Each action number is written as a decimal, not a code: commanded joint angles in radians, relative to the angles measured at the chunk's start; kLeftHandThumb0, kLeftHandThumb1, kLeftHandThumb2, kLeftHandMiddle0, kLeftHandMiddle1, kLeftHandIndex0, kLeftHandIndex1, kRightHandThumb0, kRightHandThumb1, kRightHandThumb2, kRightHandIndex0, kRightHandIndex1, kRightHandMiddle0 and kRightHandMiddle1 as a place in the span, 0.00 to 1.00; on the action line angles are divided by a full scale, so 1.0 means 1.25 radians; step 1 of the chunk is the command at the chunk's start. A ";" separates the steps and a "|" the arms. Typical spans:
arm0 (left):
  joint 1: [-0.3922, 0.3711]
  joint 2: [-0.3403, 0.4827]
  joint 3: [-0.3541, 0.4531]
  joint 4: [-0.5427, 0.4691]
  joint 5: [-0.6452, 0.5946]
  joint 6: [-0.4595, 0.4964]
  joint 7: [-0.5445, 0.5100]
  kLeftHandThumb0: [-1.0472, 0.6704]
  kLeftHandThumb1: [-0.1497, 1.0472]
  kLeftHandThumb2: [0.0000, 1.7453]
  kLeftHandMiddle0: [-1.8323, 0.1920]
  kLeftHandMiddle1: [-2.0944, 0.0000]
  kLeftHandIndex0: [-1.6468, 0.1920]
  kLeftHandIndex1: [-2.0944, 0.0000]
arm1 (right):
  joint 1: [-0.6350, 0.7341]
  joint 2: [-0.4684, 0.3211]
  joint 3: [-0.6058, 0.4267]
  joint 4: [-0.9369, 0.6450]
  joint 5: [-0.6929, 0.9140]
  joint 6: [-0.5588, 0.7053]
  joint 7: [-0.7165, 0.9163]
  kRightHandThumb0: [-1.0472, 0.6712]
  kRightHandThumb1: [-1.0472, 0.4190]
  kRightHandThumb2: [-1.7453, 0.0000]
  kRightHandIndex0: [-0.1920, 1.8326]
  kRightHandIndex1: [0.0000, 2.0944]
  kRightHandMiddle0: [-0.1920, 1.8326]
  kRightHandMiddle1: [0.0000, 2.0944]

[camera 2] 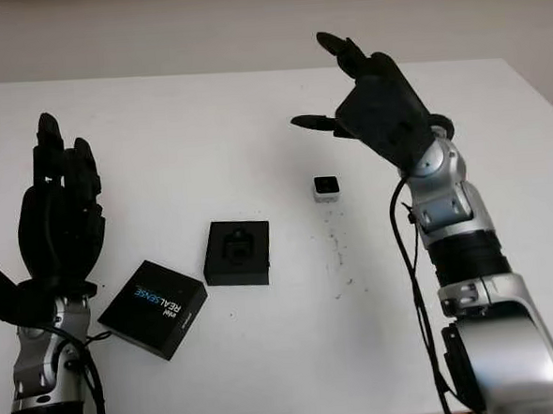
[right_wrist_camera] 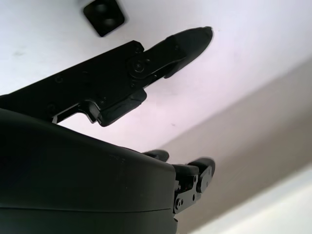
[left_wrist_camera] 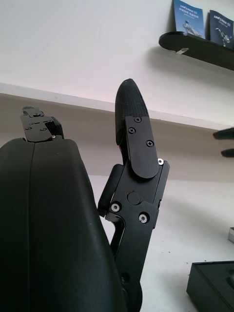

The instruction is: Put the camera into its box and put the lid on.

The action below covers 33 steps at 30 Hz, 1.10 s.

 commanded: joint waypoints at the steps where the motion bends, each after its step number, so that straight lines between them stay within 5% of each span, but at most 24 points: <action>1: 0.012 -0.001 -0.002 -0.005 0.003 -0.008 -0.001 0.22 1.00 0.28 1.00 1.00 1.00 1.00 | -0.041 -0.024 0.029 0.039 -0.027 -0.013 0.019 0.26 0.16 0.97 0.23 0.08 0.20 0.10; 14: 0.017 -0.003 -0.003 -0.011 -0.003 -0.003 0.002 0.23 1.00 0.28 1.00 1.00 1.00 1.00 | -0.140 -0.035 0.155 0.239 -0.153 -0.098 0.032 0.31 0.17 0.97 0.27 0.07 0.26 0.05; 30: 0.014 0.001 -0.009 -0.014 0.000 0.003 0.010 0.23 1.00 0.28 1.00 1.00 1.00 1.00 | -0.175 -0.039 0.227 0.341 -0.212 -0.173 0.015 0.34 0.16 0.97 0.34 0.10 0.31 0.05; 33: 0.016 0.001 -0.010 -0.020 0.002 0.009 0.015 0.22 1.00 0.28 1.00 1.00 1.00 1.00 | -0.175 -0.039 0.231 0.350 -0.211 -0.179 0.019 0.33 0.17 0.97 0.24 0.33 0.33 0.03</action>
